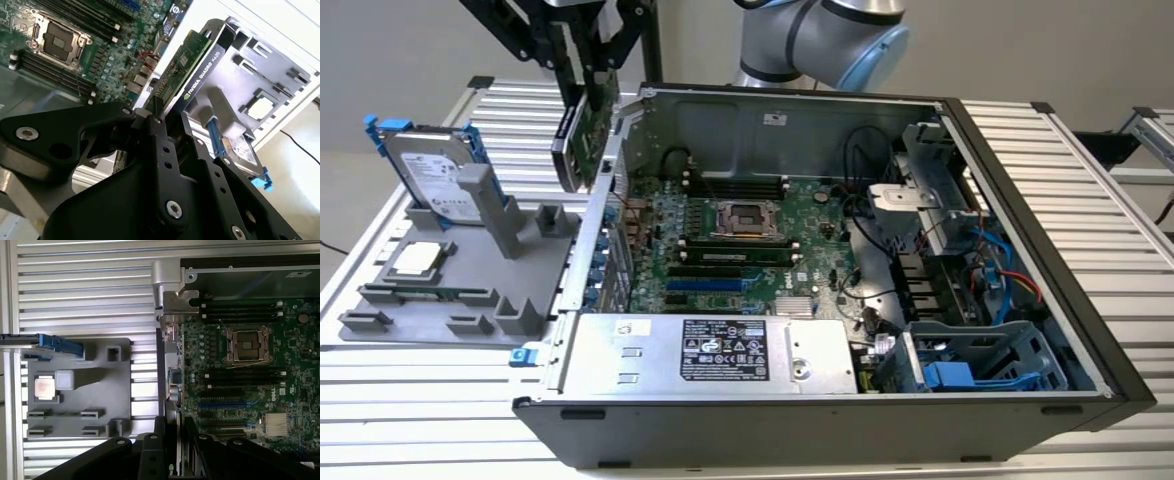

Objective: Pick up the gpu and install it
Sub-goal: 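Pick up the gpu and move the gpu toward the slot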

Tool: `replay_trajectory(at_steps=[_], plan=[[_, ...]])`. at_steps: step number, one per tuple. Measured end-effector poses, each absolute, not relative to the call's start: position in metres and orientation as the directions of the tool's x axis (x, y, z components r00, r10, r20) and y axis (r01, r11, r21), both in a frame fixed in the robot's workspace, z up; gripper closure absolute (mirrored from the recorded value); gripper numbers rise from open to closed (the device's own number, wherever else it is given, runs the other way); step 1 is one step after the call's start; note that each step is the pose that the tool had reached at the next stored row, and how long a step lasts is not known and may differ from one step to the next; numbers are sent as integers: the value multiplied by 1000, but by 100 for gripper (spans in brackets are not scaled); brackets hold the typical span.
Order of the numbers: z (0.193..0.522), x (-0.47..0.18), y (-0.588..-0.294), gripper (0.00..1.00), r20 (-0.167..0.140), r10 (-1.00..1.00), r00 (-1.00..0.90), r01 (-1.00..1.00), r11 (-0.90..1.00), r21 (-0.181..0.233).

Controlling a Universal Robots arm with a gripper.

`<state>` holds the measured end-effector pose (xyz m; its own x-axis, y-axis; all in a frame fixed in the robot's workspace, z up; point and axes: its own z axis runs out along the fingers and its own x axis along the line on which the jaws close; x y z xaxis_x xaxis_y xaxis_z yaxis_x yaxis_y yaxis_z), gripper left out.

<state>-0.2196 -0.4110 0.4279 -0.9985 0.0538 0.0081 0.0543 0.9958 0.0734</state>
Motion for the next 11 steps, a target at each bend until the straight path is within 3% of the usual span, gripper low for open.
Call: replay_trajectory(at_steps=[11], plan=[[428, -211, -411, 100, 8, 54, -999, 54, 996, 73]])
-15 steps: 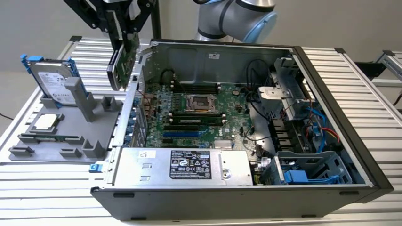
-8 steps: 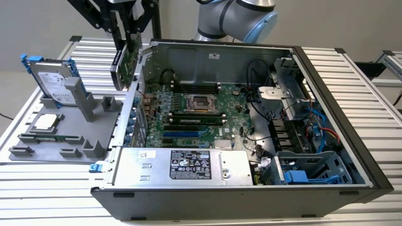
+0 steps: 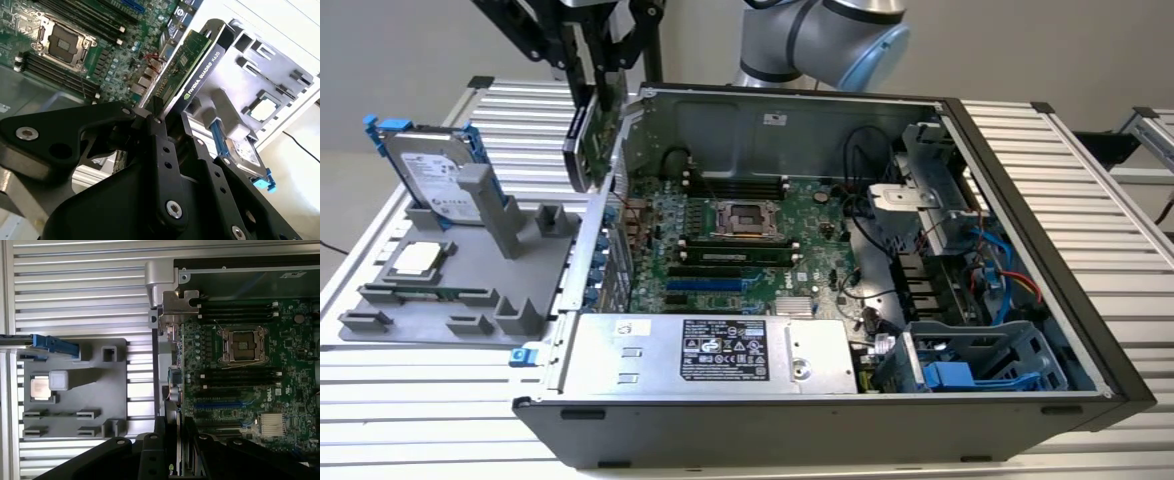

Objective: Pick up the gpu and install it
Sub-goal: 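Pick up the gpu and move the gpu toward the slot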

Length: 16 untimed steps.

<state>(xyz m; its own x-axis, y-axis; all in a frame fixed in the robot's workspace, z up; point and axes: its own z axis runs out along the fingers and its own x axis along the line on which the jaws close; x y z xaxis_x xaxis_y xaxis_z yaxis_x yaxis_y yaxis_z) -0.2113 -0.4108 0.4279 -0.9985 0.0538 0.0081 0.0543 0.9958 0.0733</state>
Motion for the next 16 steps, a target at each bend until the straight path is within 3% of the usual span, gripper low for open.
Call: replay_trajectory(at_steps=[16], plan=[[428, -199, -410, 100, 8, 54, -999, 54, 996, 73]])
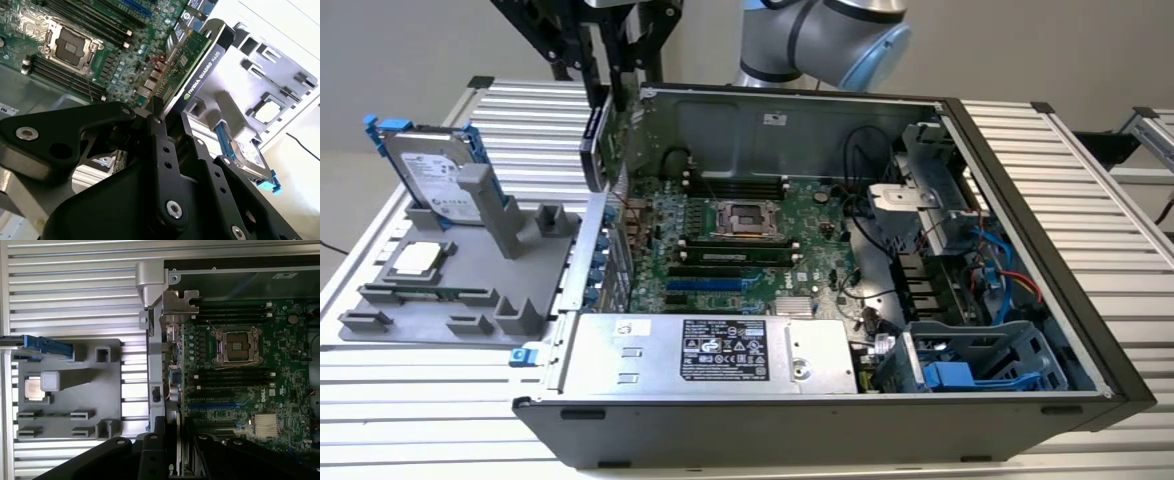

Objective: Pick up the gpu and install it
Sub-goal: 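Pick up the gpu and move the gpu toward the slot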

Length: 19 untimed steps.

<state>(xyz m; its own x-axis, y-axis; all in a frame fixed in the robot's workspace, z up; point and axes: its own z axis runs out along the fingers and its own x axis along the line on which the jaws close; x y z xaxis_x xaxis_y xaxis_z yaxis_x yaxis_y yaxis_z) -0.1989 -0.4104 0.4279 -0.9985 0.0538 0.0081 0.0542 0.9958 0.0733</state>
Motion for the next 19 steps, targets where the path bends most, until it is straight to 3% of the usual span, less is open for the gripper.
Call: replay_trajectory(at_steps=[19], plan=[[428, -184, -410, 100, 8, 54, -999, 54, 996, 73]])
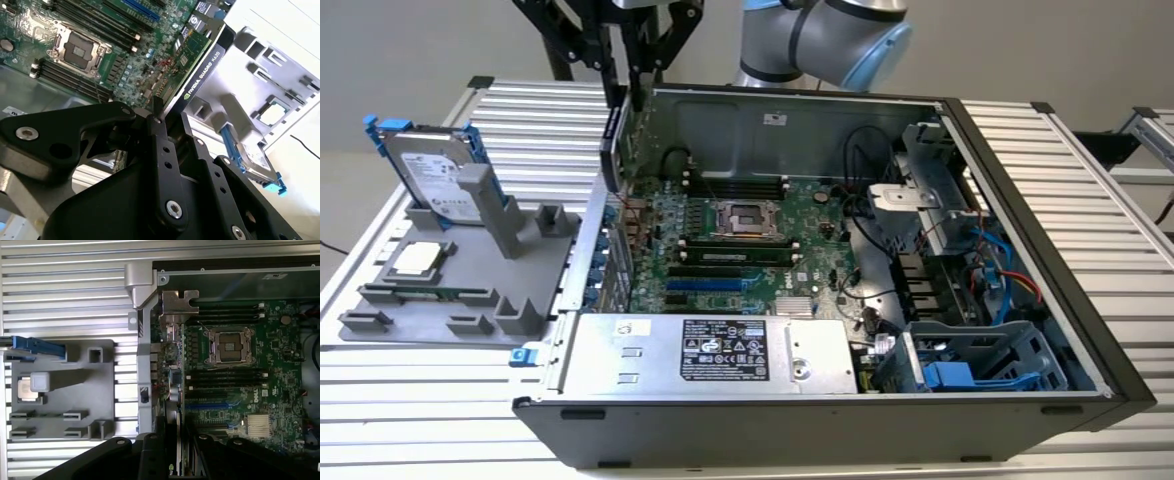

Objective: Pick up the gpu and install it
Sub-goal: 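Pick up the gpu and move the gpu toward the slot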

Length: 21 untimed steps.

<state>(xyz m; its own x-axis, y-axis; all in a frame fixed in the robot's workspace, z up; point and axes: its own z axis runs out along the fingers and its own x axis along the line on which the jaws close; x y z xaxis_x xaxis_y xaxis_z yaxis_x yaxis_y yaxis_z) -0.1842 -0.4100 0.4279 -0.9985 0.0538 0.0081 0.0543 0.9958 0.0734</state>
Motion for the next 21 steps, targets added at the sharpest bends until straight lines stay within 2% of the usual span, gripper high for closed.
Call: replay_trajectory(at_steps=[21], plan=[[428, -165, -410, 100, 8, 54, -999, 54, 996, 73]])
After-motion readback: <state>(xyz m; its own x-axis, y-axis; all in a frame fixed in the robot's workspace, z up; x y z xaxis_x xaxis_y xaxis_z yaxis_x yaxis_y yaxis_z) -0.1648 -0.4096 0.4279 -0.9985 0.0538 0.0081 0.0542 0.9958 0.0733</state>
